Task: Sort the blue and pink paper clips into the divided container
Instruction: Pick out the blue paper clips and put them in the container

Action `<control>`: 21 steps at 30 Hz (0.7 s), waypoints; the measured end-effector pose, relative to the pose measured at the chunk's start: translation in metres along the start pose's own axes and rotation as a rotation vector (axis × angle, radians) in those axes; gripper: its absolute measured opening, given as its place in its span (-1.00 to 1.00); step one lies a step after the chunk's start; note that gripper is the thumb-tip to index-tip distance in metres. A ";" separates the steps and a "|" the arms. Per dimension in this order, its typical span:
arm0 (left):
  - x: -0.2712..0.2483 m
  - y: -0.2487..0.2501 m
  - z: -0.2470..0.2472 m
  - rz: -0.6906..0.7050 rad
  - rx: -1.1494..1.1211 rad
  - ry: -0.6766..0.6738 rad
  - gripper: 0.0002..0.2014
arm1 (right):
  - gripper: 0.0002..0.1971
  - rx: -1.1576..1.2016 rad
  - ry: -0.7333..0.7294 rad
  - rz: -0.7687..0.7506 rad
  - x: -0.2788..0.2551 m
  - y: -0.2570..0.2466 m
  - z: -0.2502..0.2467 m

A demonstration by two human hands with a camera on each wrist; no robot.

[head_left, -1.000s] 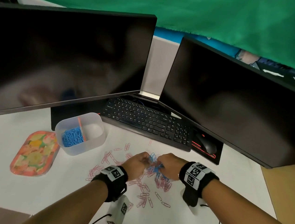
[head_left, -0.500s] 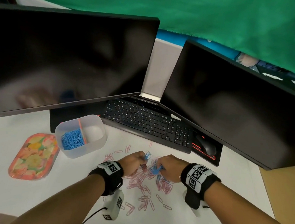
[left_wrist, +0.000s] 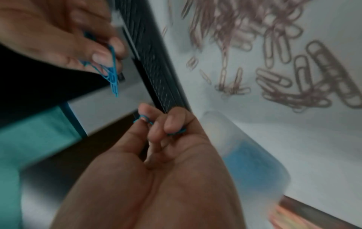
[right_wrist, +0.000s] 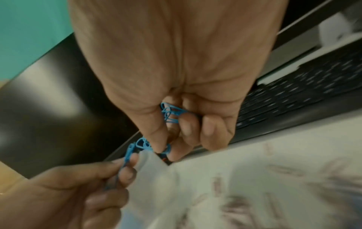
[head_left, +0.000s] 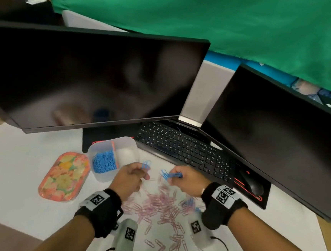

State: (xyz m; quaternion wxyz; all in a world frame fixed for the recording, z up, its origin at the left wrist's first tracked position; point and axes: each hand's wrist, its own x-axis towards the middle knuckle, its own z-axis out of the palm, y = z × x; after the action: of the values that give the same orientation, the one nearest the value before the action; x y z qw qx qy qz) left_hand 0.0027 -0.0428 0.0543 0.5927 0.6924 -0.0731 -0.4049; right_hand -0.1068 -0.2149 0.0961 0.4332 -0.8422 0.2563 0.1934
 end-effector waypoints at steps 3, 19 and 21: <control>-0.001 0.012 -0.033 -0.049 -0.157 0.136 -0.86 | -0.82 0.173 0.005 -0.033 0.034 -0.045 0.021; 0.022 0.041 -0.103 -0.213 -0.128 0.359 -0.82 | -0.85 0.152 0.038 0.162 0.122 -0.153 0.087; 0.022 0.042 -0.101 -0.246 -0.114 0.365 -0.76 | -0.85 0.170 0.046 0.144 0.124 -0.153 0.086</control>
State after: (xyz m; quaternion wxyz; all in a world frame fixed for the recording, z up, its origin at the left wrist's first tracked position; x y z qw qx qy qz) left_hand 0.0983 0.0088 0.0774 0.5803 0.7234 0.1434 -0.3455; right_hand 0.0744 -0.1011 0.0767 0.4822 -0.7860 0.3414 0.1822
